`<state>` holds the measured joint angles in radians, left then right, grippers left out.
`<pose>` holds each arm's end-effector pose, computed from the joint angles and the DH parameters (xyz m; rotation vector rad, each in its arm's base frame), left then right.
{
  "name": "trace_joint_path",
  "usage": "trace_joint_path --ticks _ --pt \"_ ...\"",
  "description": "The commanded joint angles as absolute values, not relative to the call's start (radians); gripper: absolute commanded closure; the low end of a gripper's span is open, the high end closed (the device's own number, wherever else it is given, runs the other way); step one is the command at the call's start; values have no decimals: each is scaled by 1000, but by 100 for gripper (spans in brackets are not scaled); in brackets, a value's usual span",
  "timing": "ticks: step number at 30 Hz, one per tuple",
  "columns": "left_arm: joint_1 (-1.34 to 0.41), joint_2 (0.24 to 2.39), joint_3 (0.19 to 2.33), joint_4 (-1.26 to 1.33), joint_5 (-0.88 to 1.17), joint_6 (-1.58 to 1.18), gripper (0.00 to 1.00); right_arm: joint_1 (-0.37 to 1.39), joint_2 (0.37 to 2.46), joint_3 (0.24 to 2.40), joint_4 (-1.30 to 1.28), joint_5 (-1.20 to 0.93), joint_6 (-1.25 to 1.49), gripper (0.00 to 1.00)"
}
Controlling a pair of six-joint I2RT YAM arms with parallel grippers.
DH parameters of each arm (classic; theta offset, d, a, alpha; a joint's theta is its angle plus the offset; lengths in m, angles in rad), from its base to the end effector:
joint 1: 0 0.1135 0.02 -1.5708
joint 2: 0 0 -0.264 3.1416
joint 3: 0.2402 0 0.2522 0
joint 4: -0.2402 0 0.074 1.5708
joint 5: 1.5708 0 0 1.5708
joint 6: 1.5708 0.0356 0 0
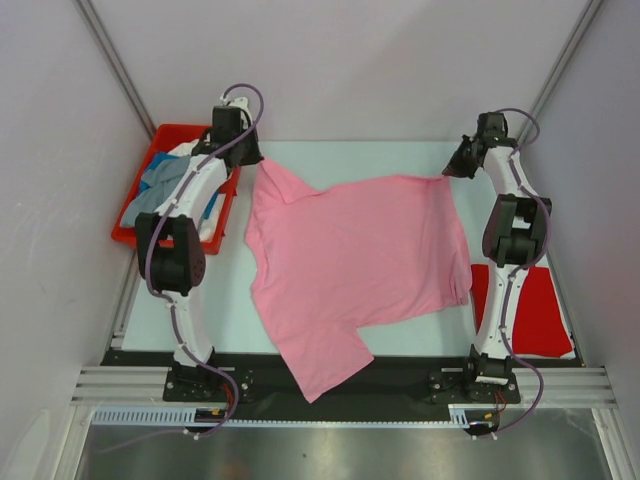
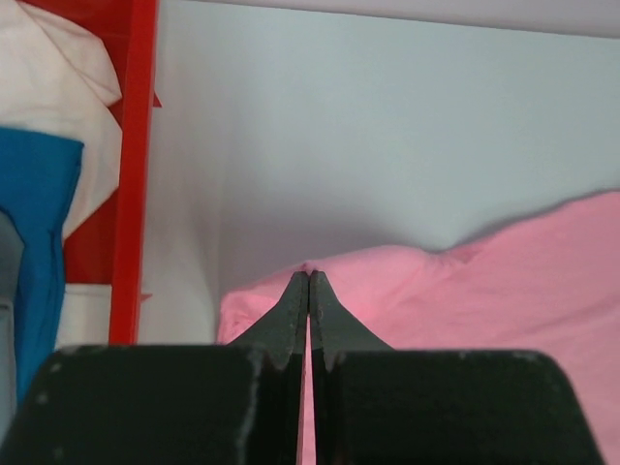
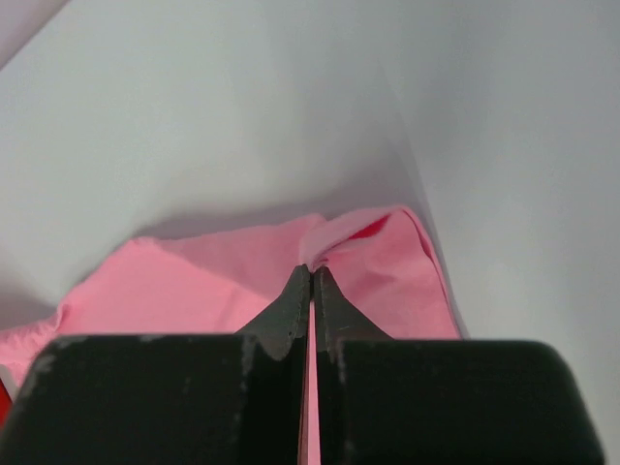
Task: Fold and stack the t-shirts
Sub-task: Fold the tshirt
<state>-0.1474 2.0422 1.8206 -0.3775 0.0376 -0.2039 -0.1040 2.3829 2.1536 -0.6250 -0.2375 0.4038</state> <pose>0.4771 -0.0722 0.2916 -0.0399 2.1791 -0.2415 0.5331 -0.0472 0.2160 0.5063 2.3842 0.4234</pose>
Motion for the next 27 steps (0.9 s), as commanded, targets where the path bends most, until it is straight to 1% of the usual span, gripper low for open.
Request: trace_joint_path --ticks 1,8,14,20,27 --pt "-147 1882 1804 -477 93 -302 100 -121 2272 2137 -735 -261 365 100" --pt "-147 1674 1605 -575 153 -388 100 -135 2189 2060 -856 -271 336 100" --pt "-147 1485 1422 -595 235 -451 100 -135 2123 1991 -897 -270 311 100" --pt "-149 1342 1249 -607 245 -480 100 -138 2059 1931 -923 -232 290 100" --pt "-149 1201 1151 -655 244 -489 100 -149 1994 1853 -942 -202 287 100"
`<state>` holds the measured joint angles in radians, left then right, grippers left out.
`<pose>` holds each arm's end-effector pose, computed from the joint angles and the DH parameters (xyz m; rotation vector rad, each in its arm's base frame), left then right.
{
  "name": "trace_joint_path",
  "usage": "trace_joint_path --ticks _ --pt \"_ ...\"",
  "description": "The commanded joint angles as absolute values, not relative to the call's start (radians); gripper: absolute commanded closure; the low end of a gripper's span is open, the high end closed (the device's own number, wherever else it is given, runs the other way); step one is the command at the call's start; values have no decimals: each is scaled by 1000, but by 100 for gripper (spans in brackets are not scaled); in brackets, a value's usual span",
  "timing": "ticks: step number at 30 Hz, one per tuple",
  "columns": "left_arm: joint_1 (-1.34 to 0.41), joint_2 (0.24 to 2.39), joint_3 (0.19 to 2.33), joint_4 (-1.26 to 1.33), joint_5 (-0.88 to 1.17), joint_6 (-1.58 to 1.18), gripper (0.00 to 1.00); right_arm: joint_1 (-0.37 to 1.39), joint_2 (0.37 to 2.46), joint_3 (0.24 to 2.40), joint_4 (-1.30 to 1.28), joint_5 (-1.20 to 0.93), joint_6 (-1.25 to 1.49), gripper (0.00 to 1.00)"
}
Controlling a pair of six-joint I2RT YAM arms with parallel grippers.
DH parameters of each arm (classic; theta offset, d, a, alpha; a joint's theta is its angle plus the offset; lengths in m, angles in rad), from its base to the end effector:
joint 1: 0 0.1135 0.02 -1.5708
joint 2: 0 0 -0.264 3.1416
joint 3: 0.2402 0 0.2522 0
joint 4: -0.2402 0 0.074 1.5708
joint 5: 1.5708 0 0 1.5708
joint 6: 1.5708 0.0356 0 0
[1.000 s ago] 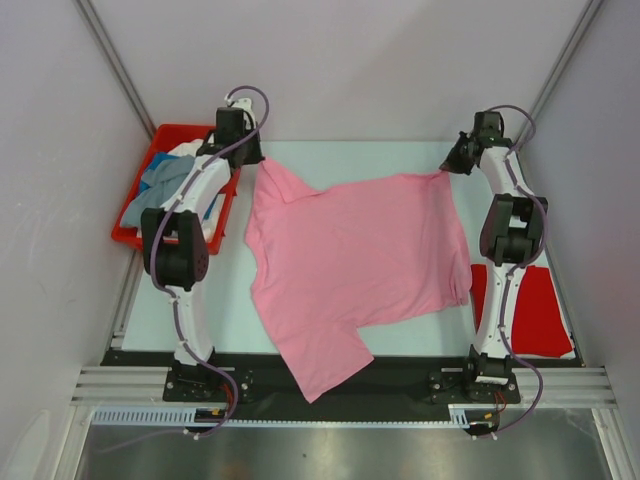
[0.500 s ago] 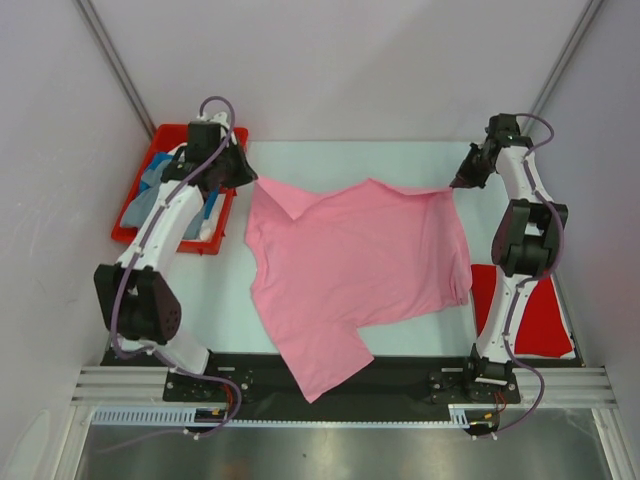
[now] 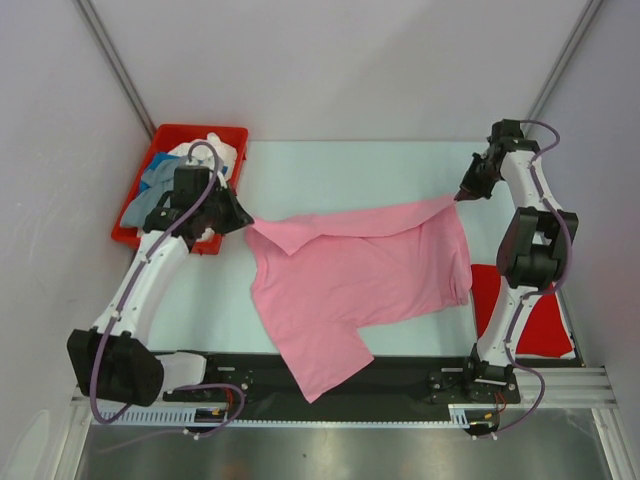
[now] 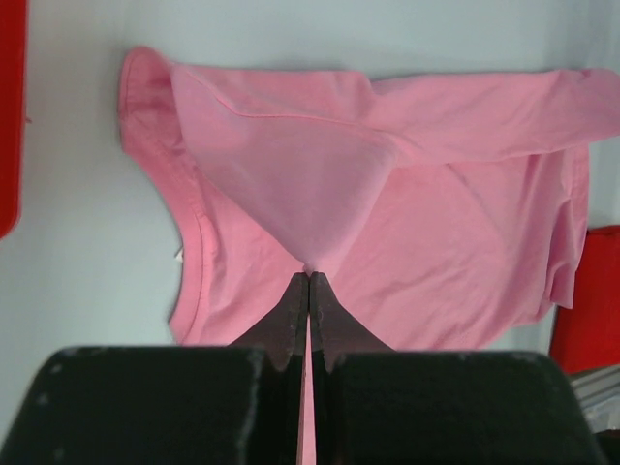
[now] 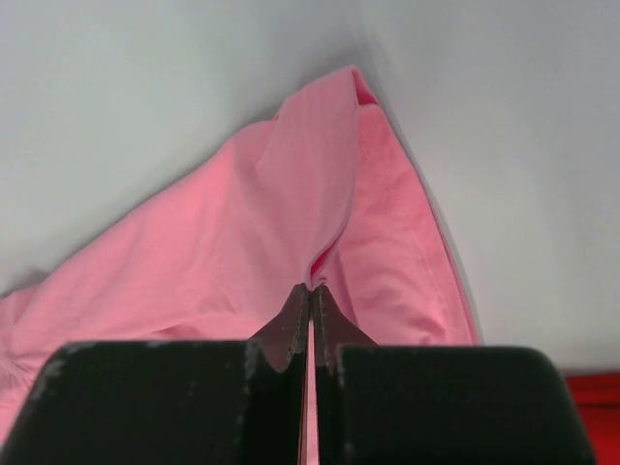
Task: Fold and stack the t-shirts
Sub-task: Fold the tshirt
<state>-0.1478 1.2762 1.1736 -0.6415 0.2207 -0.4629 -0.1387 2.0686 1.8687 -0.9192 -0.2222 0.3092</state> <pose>0.2690 -0.0479 0.3271 -0.2567 2.3460 -0.5599 0.4423 -0.0538 0.2578 0.5301 2.6376 0.3516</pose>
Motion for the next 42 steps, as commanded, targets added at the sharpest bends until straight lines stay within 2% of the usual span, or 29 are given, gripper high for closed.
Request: trace_joint_path --ticks 1,16,18,19,21,22,23,24,25,26,27,30,34,42 --pt "-149 1187 1141 -661 248 -495 100 -149 1988 1845 -945 -202 287 100" --pt "-152 1077 967 -673 290 -560 100 -158 1982 1750 -937 -169 278 100" --pt "-153 1068 951 -673 285 -557 98 -158 1985 1740 -937 -150 282 96" --pt "-155 1066 942 -678 284 -552 82 -158 1988 1736 -943 -138 285 95" --pt "-155 1051 943 -693 259 -543 64 -160 1982 1723 -950 -86 294 91" --pt "-155 1039 949 -706 243 -537 49 -164 1958 1711 -937 -65 302 85" --pt "-156 1026 956 -710 223 -523 41 -166 1944 1683 -927 -28 308 77" --pt "-156 1011 965 -715 168 -519 33 -170 1925 1671 -911 -17 319 62" --pt "-156 1009 988 -724 149 -511 21 -173 1911 1661 -878 -9 322 55" --pt "-156 1014 1003 -729 131 -487 19 -175 1904 1660 -859 -11 321 50" --pt "-156 1028 1015 -729 109 -479 17 -175 1907 1681 -847 -20 315 40" --pt "-156 1118 1043 -671 89 -430 18 -172 1977 1765 -796 -123 282 35" --pt "-155 1393 1139 -609 77 -359 32 -156 2111 1917 -779 -161 235 34" --pt "-147 1709 1361 -638 11 -328 33 -152 2267 2033 -764 -222 190 33"
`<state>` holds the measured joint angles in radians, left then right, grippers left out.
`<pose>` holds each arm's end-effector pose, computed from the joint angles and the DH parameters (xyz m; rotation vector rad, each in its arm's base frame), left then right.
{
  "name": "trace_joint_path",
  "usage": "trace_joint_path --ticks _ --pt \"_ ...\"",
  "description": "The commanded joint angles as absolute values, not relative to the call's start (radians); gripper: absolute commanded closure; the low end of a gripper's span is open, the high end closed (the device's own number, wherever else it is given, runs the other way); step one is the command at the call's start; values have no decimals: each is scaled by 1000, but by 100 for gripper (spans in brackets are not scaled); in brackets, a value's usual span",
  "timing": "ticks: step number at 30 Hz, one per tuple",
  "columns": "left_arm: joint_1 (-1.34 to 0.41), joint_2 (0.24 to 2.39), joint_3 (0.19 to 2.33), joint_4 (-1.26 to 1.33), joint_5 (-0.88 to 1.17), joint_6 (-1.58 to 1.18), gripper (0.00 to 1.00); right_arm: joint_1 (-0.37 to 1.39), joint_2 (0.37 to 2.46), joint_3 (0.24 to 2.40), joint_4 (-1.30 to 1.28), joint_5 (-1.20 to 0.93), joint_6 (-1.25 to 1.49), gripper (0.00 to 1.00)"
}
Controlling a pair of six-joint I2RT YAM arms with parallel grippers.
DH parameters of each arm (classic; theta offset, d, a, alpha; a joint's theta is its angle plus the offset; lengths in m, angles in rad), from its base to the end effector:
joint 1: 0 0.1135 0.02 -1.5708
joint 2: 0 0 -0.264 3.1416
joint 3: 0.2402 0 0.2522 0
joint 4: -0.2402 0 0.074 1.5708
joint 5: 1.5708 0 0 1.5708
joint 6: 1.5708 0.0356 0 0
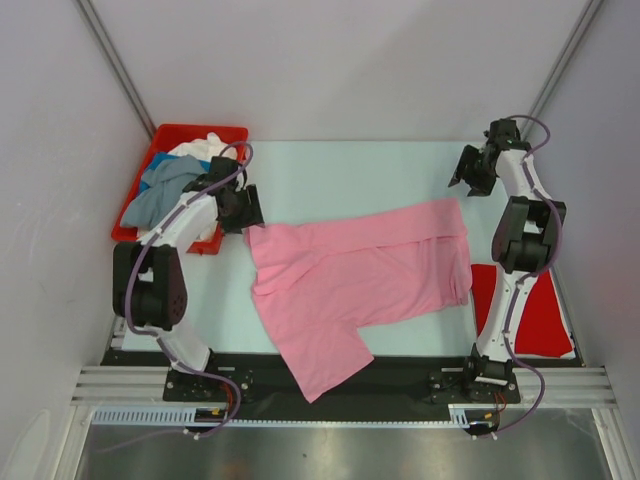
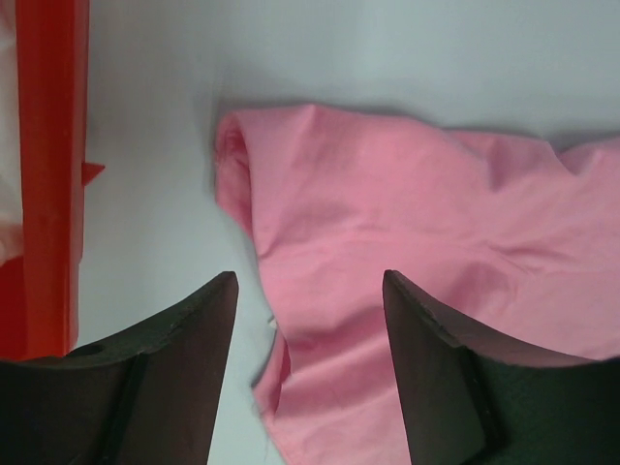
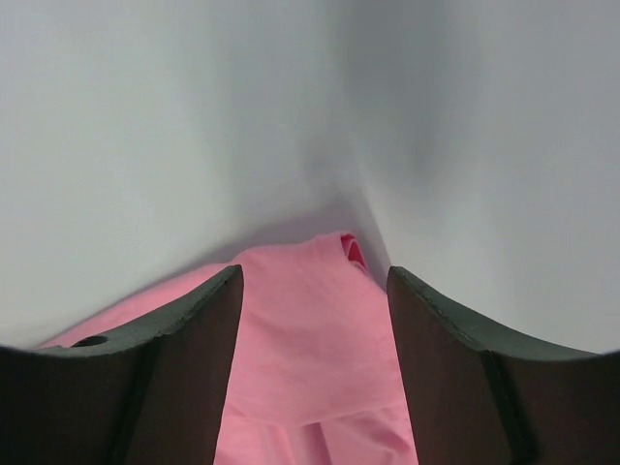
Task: Fold and stack the t-shirts
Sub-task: Fold the tshirt
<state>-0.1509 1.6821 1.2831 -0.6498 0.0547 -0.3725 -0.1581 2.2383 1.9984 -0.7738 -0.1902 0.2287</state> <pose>0.3487 -0.0550 0.2410 -0.2727 2.6259 -0.2522 0.4881 -0.0710 0.2284 0.4266 2.5443 0.2719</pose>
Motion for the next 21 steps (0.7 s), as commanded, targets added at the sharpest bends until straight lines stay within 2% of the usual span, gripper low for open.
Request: trace_joint_path --ticks 1,7,14,21 --pt "-147 1729 1373 -629 3 -325 33 -150 2282 2036 -764 -227 190 33" --pt "-133 1848 1426 -600 15 -336 35 -144 2313 2034 -772 -221 181 35" --pt "-126 1950 1509 -618 21 -336 42 -140 2353 2020 -755 -264 179 42" --pt "-124 2016 1540 -646 23 -334 47 -138 2361 1982 -742 -278 186 45"
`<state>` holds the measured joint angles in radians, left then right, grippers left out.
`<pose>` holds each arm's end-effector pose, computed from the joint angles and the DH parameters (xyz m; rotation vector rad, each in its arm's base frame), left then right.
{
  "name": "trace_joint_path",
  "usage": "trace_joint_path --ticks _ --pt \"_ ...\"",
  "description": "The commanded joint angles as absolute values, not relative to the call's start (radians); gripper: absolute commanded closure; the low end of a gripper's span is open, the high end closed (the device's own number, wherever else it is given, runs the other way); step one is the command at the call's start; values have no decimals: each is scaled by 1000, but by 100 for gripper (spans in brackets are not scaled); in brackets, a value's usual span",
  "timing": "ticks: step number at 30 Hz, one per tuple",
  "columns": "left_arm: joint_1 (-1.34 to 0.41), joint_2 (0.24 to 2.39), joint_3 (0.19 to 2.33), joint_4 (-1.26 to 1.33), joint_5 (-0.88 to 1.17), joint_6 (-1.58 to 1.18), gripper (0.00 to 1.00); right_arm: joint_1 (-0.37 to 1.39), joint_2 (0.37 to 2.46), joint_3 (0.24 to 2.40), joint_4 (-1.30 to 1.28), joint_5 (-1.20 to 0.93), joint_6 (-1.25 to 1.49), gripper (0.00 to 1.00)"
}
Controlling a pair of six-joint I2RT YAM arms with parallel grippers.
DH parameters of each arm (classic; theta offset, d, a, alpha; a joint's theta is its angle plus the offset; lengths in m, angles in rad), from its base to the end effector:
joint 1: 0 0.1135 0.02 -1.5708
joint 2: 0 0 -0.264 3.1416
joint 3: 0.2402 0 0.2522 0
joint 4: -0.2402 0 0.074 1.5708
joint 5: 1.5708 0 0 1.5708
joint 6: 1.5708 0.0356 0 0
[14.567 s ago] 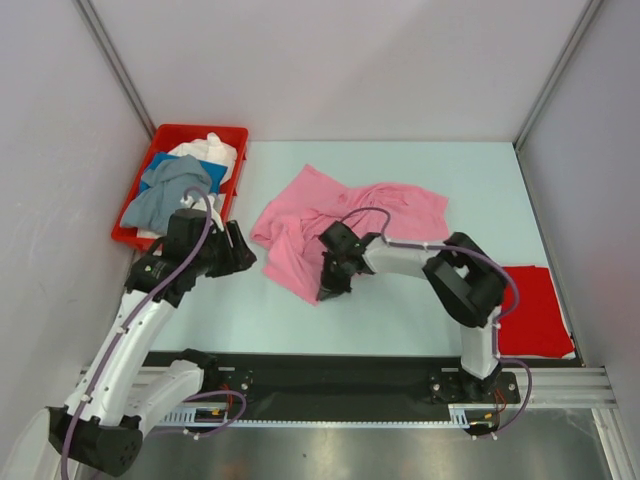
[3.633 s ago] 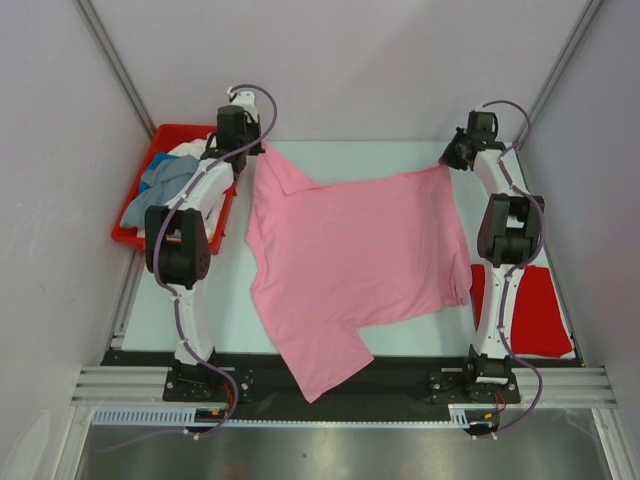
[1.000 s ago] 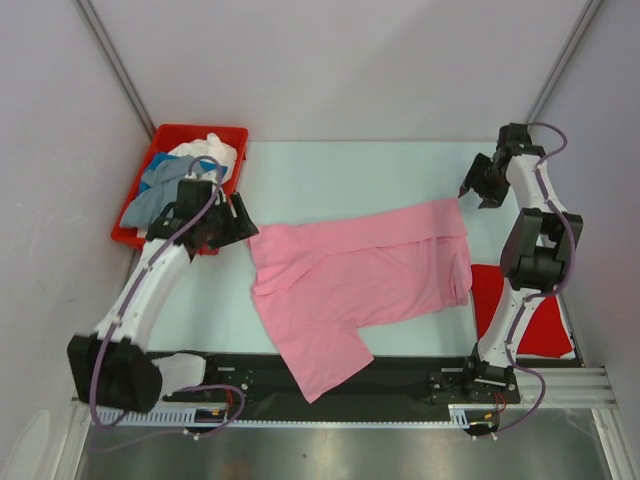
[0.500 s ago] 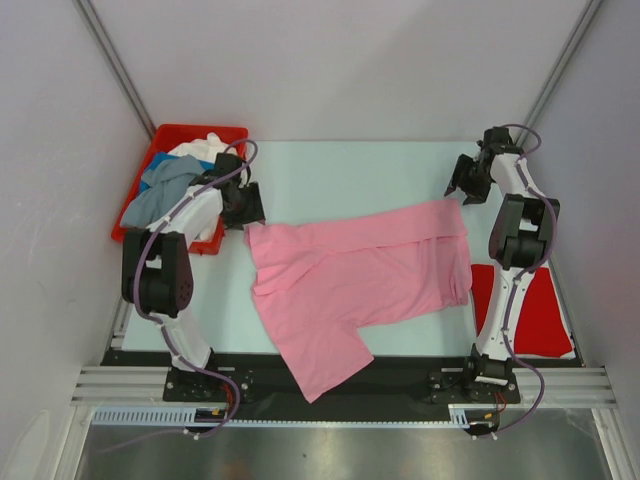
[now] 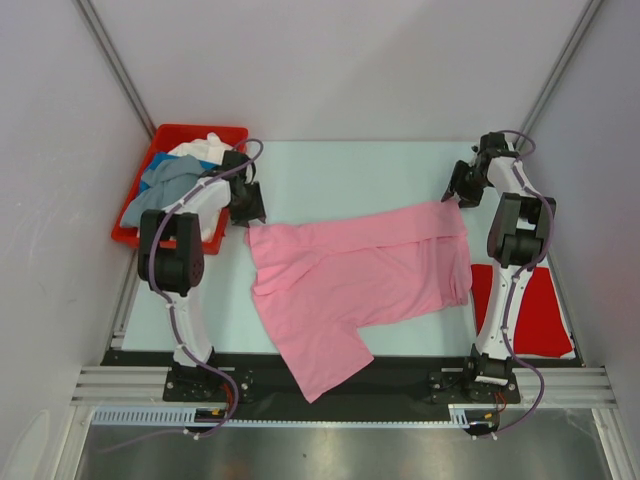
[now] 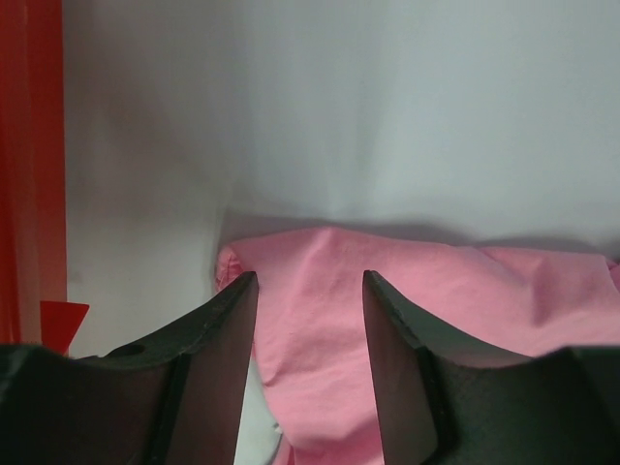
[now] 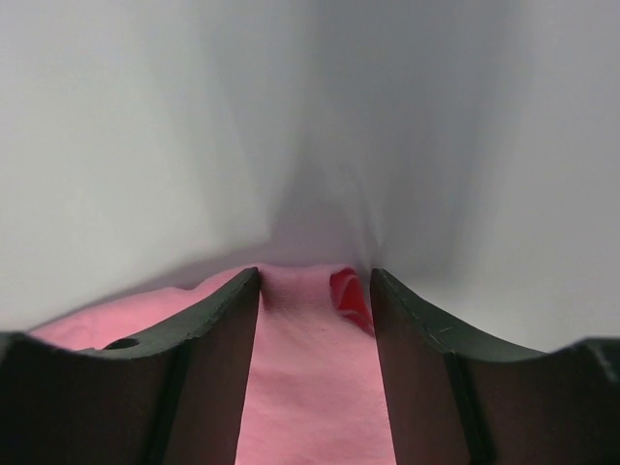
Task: Fold and stack the t-shirts
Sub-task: Fold the tshirt
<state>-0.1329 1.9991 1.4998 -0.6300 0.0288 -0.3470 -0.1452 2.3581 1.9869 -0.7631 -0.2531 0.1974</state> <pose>0.4164 -0.0567 0.1900 -0.2812 2.6991 -0.1827 0.4989 -0.0640 0.1686 0.3839 2.6642 0.3578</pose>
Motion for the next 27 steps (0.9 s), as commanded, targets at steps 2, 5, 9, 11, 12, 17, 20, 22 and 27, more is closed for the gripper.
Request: trace_joint_path --ticks 2,5,9,11,12,17,20,22,27 --pt "-123 2026 1542 -652 3 -336 48 -138 2364 1974 -736 -284 192 47" --pt "-115 2043 1552 -657 3 -327 55 -137 2364 1962 -723 -311 207 55" --pt "-103 2059 1581 -661 -21 -330 69 -133 2367 1945 -689 -314 241 67" --pt "-100 2072 1594 -652 -12 -336 76 -133 2378 1947 -667 -313 253 79" --pt "-98 2086 1612 -653 -21 -336 83 -133 2379 1950 -657 -310 273 84" --pt "-89 2135 1690 -661 -55 -337 100 -138 2417 1989 -591 -284 348 100" --pt "-71 2164 1741 -658 -72 -344 100 -137 2442 2055 -572 -279 391 100" --pt "-61 2192 1790 -667 -87 -344 100 -135 2474 2126 -577 -279 405 100" --pt "-64 2162 1790 -703 -26 -302 79 -137 2554 2276 -661 -296 400 91"
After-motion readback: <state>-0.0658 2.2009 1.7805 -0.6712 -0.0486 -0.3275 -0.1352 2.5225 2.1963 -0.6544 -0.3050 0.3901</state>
